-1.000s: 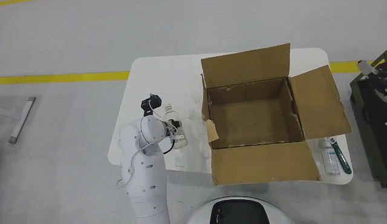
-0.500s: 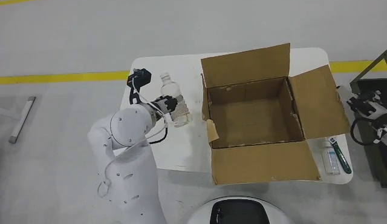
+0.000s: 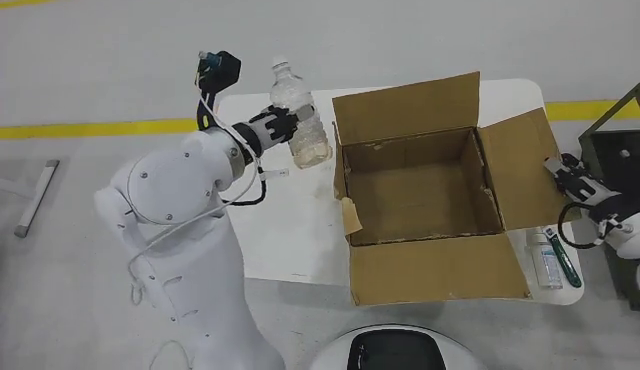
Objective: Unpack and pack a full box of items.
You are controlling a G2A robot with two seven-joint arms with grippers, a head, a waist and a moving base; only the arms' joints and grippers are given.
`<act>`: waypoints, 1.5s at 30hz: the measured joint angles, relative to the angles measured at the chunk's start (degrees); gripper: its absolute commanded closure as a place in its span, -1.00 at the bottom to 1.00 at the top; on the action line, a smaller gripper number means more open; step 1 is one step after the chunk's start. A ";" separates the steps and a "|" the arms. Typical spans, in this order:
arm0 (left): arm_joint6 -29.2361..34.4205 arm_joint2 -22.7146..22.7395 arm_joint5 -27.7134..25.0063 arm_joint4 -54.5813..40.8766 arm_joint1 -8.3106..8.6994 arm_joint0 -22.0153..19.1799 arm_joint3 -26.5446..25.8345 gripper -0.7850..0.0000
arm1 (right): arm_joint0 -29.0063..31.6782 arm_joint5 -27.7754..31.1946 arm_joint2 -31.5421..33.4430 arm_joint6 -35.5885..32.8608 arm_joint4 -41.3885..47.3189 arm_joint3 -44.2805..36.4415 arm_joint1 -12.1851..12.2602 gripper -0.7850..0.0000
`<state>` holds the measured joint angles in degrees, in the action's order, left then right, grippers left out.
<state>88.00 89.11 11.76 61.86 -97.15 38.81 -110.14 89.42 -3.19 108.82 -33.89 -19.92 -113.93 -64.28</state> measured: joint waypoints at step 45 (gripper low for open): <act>0.00 -1.87 4.52 3.03 10.63 0.89 13.48 1.00 | 2.82 -2.74 -10.25 4.31 -1.56 -5.19 -0.58 1.00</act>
<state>88.00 87.24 16.28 64.89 -86.52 39.70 -96.66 92.24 -5.93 98.57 -29.59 -21.47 -119.12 -64.86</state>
